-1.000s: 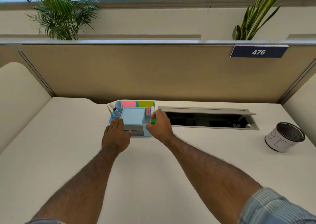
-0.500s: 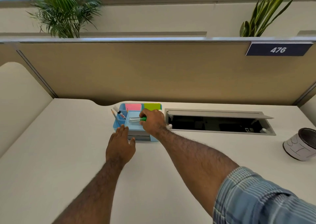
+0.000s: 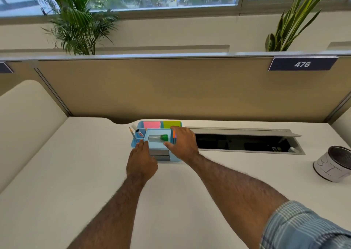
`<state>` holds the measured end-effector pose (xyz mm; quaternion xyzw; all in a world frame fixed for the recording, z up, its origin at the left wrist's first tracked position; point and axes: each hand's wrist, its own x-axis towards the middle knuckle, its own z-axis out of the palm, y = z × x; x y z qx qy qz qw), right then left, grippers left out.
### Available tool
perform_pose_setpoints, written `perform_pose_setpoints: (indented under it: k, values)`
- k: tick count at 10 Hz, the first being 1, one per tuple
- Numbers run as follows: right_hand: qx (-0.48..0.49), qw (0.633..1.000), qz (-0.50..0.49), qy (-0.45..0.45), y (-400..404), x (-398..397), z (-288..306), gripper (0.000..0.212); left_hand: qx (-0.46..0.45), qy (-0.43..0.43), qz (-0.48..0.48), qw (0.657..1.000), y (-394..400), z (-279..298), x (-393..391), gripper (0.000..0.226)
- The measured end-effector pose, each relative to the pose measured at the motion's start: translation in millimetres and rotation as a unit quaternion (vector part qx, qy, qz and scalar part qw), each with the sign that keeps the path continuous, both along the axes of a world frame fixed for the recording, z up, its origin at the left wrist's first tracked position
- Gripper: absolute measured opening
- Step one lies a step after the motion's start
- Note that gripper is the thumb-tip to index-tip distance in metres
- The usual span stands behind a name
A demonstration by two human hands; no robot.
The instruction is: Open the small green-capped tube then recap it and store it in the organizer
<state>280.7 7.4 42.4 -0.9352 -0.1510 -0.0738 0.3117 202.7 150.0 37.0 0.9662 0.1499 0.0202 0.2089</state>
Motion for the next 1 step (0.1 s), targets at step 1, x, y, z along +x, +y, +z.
perform_pose_setpoints:
  k: [1]
  values:
    - [-0.001,1.000,-0.012,-0.003,-28.0,-11.7,6.5,0.051,-0.004,-0.023,-0.013,1.000,-21.5,23.0,-2.1,0.069]
